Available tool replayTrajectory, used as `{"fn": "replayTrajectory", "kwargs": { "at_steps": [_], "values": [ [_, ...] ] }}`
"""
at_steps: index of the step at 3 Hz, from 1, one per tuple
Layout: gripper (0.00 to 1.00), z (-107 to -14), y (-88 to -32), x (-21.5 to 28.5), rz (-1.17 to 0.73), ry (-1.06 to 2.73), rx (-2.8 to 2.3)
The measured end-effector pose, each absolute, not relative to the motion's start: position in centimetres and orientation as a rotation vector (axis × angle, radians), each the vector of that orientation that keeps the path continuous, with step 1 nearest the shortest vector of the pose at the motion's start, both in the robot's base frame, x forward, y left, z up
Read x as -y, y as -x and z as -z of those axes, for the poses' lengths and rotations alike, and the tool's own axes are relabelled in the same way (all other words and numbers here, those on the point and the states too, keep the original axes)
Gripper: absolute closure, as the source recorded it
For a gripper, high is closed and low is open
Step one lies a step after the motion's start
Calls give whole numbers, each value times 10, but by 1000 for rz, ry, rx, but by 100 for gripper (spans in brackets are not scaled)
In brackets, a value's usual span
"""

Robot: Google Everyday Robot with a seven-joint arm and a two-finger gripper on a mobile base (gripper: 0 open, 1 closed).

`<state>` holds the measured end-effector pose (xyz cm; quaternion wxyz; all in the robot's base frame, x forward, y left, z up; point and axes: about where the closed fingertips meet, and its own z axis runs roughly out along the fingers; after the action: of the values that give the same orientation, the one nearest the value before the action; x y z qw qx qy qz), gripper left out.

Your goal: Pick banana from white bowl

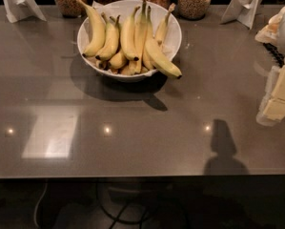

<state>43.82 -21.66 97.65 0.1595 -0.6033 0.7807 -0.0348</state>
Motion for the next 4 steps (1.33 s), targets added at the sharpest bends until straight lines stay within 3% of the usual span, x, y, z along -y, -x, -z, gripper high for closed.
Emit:
{"fn": "replayTrajectory", "kwargs": {
  "at_steps": [2,4],
  "values": [
    [0,-983,-445,200,76,1706,-2185],
    [0,-1000,-490,135,-6,1606,-2080]
  ]
}}
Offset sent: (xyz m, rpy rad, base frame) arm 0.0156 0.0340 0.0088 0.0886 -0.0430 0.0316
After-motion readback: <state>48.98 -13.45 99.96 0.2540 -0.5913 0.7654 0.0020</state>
